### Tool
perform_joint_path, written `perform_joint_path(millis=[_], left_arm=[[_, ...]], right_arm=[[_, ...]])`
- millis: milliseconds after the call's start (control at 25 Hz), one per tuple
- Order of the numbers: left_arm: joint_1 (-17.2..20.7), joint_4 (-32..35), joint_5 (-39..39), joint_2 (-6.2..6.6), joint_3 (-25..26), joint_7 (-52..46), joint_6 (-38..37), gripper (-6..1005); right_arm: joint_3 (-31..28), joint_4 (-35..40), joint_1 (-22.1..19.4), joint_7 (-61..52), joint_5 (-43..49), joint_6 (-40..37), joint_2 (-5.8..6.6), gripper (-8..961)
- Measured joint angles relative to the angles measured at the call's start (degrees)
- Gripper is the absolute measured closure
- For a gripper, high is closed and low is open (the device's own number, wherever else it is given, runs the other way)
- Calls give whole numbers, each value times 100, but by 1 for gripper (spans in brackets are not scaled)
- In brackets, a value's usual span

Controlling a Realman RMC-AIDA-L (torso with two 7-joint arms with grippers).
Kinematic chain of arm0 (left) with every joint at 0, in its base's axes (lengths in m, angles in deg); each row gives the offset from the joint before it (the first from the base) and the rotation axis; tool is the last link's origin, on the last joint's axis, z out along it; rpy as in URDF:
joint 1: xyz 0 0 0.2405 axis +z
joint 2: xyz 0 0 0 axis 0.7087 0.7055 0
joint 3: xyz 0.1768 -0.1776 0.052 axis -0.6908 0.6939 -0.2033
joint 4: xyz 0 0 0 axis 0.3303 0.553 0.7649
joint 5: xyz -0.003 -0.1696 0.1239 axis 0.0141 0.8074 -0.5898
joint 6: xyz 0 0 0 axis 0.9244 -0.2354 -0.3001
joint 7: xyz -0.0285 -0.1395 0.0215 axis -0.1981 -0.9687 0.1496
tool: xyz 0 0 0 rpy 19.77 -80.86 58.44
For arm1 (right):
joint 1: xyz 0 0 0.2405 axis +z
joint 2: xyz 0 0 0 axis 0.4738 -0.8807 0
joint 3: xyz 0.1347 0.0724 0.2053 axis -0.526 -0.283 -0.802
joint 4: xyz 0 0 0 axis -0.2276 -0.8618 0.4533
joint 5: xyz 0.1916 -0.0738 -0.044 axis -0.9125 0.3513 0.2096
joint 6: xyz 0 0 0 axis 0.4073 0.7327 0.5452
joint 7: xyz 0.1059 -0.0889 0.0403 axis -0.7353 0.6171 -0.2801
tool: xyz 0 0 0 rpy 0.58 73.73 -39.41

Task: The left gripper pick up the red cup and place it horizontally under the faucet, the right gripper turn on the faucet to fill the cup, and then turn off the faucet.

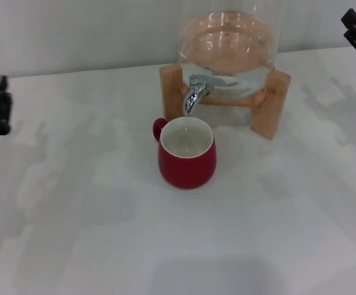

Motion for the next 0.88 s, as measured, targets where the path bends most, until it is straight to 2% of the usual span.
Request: perform_joint_path(millis=[240, 600, 880], left_arm=[[187, -13, 249, -9, 1, 17, -428, 577], [336, -50, 685, -24, 3, 33, -625, 577], [414, -99, 1114, -27, 6, 35, -862, 577]], right_arm=[[167, 0, -132, -75, 7, -162, -2, 125], [255, -13, -347, -101, 9, -456, 0, 125], [679, -4, -435, -140, 9, -677, 12, 125]])
